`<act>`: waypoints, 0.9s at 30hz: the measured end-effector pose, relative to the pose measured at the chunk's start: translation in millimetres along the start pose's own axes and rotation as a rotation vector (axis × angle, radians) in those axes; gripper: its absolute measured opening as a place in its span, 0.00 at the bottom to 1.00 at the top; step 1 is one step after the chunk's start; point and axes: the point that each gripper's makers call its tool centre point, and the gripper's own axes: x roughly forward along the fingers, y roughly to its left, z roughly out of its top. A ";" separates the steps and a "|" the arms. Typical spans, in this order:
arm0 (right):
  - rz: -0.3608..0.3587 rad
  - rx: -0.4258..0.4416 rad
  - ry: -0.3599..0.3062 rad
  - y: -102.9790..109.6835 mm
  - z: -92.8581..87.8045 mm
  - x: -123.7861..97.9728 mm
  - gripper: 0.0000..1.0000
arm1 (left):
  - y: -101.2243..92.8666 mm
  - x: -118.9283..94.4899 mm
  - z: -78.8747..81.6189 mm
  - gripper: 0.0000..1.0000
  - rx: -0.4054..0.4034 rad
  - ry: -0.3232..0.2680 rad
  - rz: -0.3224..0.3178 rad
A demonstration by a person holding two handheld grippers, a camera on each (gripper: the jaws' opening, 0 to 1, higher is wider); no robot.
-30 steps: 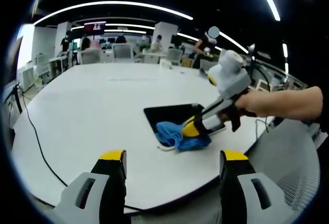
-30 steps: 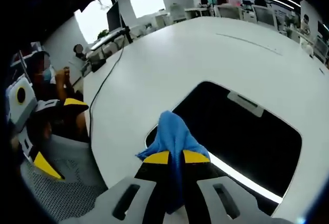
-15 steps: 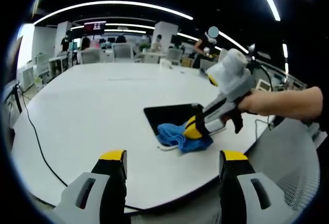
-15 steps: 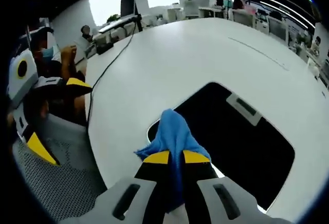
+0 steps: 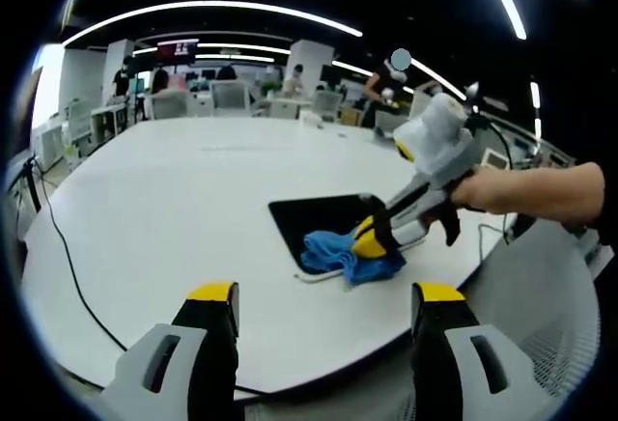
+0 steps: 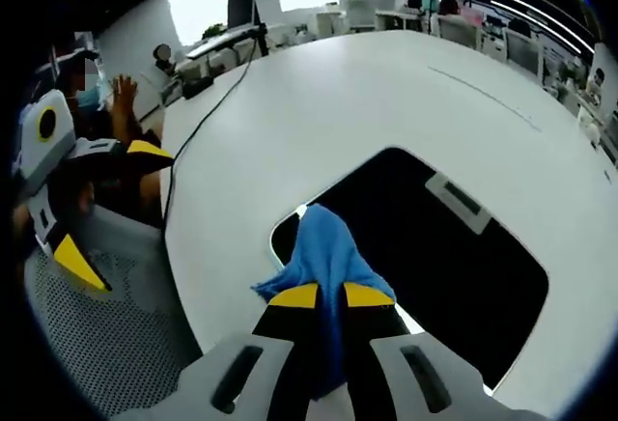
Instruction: Wipe the mirror surface with the cleaning cloth until all visible marks leave the cleaned area.
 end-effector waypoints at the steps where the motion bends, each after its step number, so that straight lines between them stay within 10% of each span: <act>1: -0.002 -0.001 0.001 -1.3 -1.5 -1.1 0.03 | -0.3 0.0 0.4 0.73 0.000 -0.003 -0.001; 27: -0.033 -0.022 -0.012 -12.1 -3.2 -3.2 0.03 | 1.7 -0.4 4.5 0.78 0.007 -0.028 0.010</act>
